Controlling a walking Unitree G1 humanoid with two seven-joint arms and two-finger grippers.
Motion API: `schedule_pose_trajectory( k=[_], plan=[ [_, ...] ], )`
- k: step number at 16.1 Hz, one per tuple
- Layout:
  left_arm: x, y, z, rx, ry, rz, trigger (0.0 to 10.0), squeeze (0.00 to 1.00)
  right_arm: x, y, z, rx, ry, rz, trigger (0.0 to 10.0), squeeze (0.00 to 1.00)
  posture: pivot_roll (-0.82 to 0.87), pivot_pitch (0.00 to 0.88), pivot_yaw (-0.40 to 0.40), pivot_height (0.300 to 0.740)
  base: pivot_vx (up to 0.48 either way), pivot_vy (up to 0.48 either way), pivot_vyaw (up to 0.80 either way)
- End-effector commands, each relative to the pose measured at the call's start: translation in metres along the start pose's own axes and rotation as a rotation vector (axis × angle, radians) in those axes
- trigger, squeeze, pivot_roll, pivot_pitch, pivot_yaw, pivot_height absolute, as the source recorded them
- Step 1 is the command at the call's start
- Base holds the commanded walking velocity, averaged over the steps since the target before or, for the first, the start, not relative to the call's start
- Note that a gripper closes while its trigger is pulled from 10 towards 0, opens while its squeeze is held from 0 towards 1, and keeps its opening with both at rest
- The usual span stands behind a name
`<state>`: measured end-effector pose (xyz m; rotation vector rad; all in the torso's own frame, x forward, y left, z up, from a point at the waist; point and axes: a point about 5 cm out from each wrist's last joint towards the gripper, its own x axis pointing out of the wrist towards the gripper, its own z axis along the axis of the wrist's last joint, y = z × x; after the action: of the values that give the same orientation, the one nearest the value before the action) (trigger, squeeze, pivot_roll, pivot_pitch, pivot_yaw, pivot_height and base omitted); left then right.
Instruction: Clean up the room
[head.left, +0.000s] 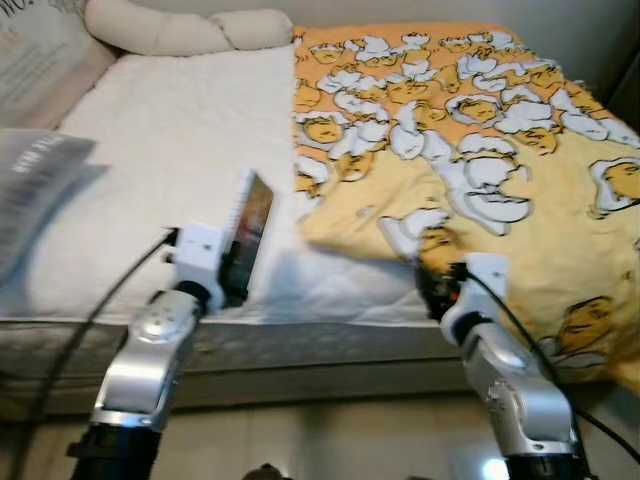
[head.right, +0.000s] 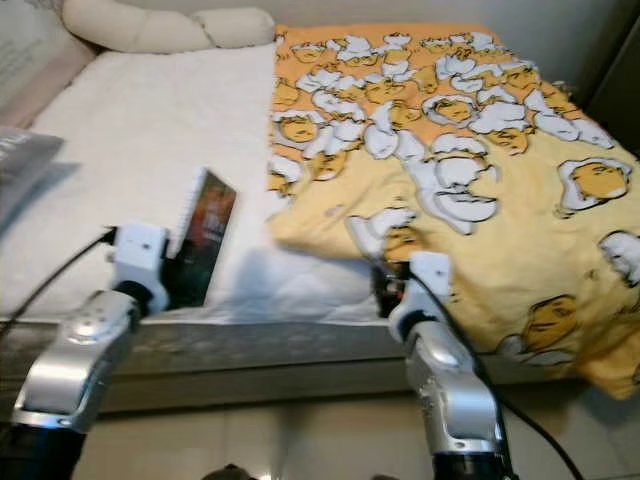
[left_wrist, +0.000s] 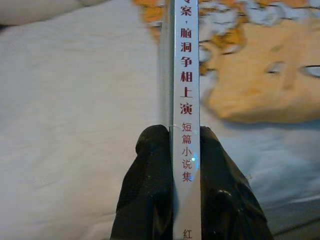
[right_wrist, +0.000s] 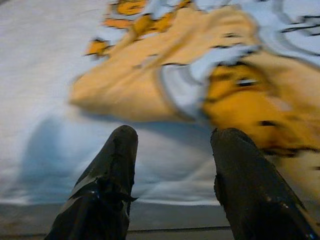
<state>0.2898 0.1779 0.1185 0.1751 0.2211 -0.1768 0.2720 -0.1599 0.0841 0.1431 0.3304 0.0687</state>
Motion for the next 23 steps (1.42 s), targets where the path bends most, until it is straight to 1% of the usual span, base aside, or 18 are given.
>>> schedule_pose_trajectory(
  k=[1,11,12,17,23],
  plan=[
    [0.002,-0.006,0.013,0.005,-0.052,-0.019,10.0,0.00,-0.001,-0.009,0.005,-0.014,-0.016,-0.029,10.0,0.00,0.03,0.000,0.045,0.740,0.000,0.480,0.00],
    [0.000,-0.007,0.012,0.005,-0.048,-0.016,10.0,0.00,-0.001,-0.005,0.004,-0.039,-0.013,0.001,10.0,0.00,0.03,0.000,0.042,0.740,0.000,0.480,0.00],
    [0.000,-0.007,0.012,-0.006,-0.056,-0.019,10.0,0.00,-0.001,-0.004,0.004,-0.040,-0.013,0.003,10.0,0.00,0.03,0.000,0.042,0.740,0.000,0.409,0.00],
    [-0.001,-0.009,0.015,-0.007,-0.067,-0.043,10.0,0.00,-0.001,0.002,0.007,-0.029,-0.029,0.046,10.0,0.00,0.04,0.000,0.039,0.740,0.000,0.000,0.00],
    [-0.001,-0.009,0.018,-0.015,-0.075,-0.057,10.0,0.00,0.001,0.002,0.009,-0.031,-0.032,0.053,10.0,0.00,0.04,0.000,0.033,0.740,0.041,0.000,0.00]
  ],
)
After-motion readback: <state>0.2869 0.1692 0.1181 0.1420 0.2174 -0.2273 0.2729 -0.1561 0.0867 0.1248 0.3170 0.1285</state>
